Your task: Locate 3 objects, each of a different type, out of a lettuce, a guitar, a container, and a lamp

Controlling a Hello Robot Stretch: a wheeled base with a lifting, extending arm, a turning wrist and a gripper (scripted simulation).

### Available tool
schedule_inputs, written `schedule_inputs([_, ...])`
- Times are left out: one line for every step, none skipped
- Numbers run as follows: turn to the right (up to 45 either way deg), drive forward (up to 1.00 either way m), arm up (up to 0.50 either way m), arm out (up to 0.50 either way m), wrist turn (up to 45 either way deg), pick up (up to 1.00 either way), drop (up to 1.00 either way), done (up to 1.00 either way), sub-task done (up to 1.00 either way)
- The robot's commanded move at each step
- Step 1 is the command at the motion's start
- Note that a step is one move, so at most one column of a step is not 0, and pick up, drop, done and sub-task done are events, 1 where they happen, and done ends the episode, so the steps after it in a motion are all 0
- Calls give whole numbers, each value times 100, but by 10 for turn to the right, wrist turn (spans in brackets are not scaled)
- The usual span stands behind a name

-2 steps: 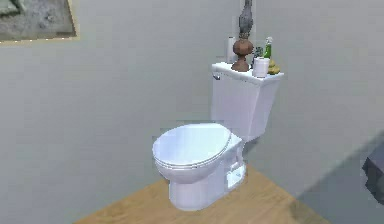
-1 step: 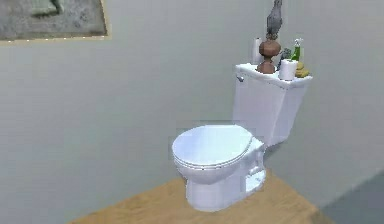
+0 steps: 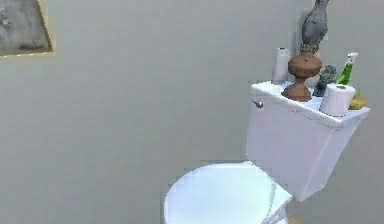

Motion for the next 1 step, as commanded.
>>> schedule_inputs([270, 0, 0, 0, 0, 0, 0, 0, 0])
